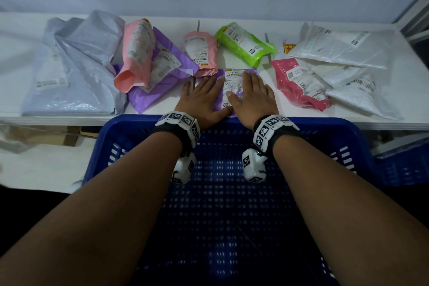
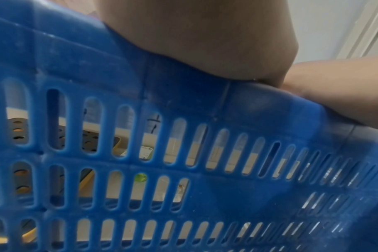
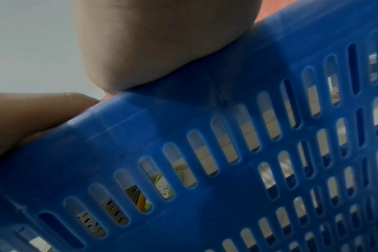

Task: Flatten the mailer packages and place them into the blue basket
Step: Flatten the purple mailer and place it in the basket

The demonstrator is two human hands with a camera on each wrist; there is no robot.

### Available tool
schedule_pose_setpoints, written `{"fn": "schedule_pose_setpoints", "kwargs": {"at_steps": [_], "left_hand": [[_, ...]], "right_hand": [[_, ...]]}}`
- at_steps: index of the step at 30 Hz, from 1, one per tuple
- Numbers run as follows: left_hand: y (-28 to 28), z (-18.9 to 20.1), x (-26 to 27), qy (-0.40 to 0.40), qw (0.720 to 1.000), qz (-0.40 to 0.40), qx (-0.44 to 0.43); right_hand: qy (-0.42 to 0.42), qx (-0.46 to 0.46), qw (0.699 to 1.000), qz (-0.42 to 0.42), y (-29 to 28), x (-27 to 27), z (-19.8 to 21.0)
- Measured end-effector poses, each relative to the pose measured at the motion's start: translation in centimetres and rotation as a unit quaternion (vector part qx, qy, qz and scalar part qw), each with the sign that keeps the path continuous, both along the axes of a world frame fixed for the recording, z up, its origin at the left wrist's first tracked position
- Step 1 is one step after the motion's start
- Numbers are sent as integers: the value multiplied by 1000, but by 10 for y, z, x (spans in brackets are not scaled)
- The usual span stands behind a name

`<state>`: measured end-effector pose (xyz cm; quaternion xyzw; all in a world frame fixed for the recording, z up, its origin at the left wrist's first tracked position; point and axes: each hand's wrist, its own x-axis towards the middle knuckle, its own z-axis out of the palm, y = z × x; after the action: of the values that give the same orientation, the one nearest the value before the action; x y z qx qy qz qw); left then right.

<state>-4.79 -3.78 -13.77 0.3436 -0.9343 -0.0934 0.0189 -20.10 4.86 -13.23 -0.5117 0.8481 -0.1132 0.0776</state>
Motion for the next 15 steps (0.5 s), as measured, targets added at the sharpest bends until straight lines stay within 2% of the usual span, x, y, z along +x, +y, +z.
{"fn": "schedule_pose_setpoints", "kwargs": {"at_steps": [7,11,15], "left_hand": [[2,3,-3,-39,999,23,2],[-5,7,-4,-73,997,14,32],[-4,6,-4,-65,997,14,29]], "right_hand": [[2,7,1000,0,0,0,0],[10,14,1000,2,-2,1,0],[9,14,1000,1,-1,1,2]]}}
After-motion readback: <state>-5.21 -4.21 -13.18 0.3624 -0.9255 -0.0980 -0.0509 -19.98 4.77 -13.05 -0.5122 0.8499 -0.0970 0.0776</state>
